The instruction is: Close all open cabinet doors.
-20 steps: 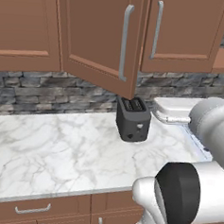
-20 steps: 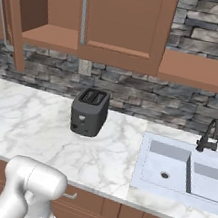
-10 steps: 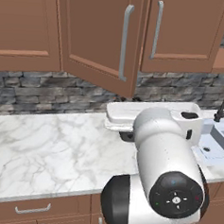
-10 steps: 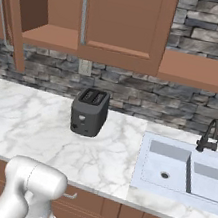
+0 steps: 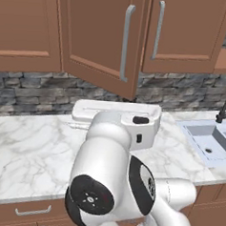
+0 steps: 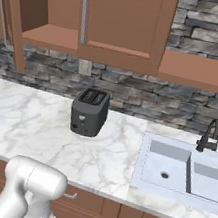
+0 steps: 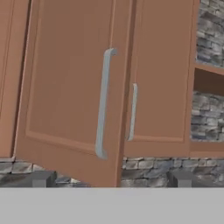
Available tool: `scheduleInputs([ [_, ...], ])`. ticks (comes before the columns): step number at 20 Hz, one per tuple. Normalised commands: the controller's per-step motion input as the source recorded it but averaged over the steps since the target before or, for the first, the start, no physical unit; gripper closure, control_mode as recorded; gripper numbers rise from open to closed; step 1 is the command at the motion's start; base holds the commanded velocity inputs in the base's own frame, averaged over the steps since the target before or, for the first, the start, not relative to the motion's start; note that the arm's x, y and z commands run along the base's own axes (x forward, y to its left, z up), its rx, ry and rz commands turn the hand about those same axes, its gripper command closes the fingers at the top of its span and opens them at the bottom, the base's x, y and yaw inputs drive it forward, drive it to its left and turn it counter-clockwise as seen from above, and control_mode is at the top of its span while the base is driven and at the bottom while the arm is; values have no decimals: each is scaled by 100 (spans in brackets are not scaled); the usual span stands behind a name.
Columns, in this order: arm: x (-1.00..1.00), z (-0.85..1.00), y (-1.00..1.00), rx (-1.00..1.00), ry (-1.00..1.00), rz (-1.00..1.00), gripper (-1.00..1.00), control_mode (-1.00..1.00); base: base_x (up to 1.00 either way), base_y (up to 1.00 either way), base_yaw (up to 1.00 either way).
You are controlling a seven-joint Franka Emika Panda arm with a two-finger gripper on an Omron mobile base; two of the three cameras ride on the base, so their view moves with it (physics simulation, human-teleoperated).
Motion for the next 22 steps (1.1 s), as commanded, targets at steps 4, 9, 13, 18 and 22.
scheduleInputs([
  [4,59,-27,25,-3,-6,-11,-100,-100,0,0,0],
  [9,58,-44,0,0,-1,-9,-100,-100,0,0,0],
  [13,59,-33,0,0,-1,-7,-100,-100,0,0,0],
  [18,41,-11,0,0,-8,-5,-100,-100,0,0,0],
  [22,31,0,0,0,-5,-2,-100,-100,0,0,0],
])
